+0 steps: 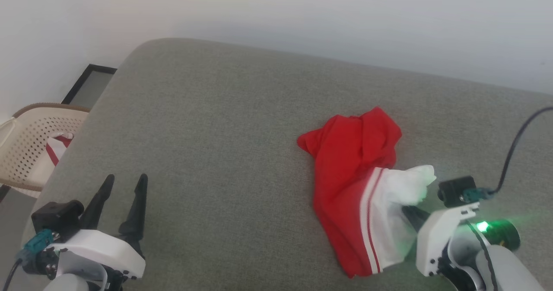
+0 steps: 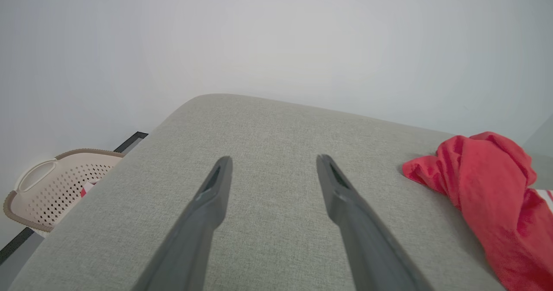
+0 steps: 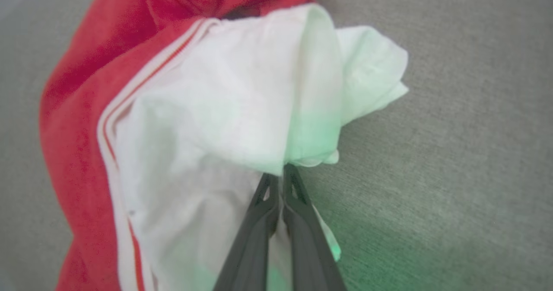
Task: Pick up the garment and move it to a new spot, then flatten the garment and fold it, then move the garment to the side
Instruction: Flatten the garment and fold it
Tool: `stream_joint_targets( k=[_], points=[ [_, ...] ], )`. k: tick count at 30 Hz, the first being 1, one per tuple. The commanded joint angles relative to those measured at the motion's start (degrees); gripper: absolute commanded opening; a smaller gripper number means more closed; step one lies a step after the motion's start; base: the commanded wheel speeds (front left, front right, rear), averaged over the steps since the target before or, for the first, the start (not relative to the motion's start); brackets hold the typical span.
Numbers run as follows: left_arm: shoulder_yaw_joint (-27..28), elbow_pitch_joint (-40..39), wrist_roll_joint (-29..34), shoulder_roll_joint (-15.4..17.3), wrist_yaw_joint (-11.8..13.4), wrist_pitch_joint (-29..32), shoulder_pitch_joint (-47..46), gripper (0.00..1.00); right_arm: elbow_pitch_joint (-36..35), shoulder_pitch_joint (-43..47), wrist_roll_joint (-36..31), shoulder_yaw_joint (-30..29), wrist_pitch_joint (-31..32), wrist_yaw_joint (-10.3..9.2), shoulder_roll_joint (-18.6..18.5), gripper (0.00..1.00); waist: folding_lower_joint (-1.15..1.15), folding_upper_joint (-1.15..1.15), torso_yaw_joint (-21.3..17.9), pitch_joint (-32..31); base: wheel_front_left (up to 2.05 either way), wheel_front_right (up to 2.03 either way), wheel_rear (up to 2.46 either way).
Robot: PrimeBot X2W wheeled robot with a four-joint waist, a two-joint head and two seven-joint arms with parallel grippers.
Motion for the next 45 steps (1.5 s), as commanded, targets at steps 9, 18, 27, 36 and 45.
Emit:
stream_joint_targets(
  k=[9,18,27,36,45],
  points=[
    [-0.1,0.5,-0.3,0.1,-0.5,-0.3,-0.5,1.00,-15.2,1.1,0.3,4.6,5.4,-0.02,2.3,0.00,0.00,0.00,-0.4,-0.4,0.00,0.00,0.00],
    [-0.4,1.3,-0.5,-0.1,-0.9,-0.4,-0.7,1.00,-18.5,1.7,0.2,7.7,7.3,-0.02,3.8,0.00,0.00,0.00,0.1,-0.9,0.00,0.00,0.00],
    [-0.4,1.6,-0.9,0.6,-1.1,-0.4,0.8,1.00,-22.6,2.1,-1.3,3.8,9.0,-0.02,2.0,0.00,0.00,0.00,-0.5,-2.2,0.00,0.00,0.00],
    [-0.7,1.5,-0.9,0.7,-0.9,-0.2,0.9,1.00,-23.1,3.7,-3.2,-8.1,12.4,-0.03,-2.8,0.00,0.00,0.00,-1.2,-2.7,0.00,0.00,0.00],
    [-0.9,1.9,-0.9,0.3,-1.1,-0.3,0.0,1.00,-16.1,4.2,-4.3,-17.3,12.6,-0.04,-7.7,0.00,0.00,0.00,-1.6,-1.8,0.00,0.00,0.00]
  ],
)
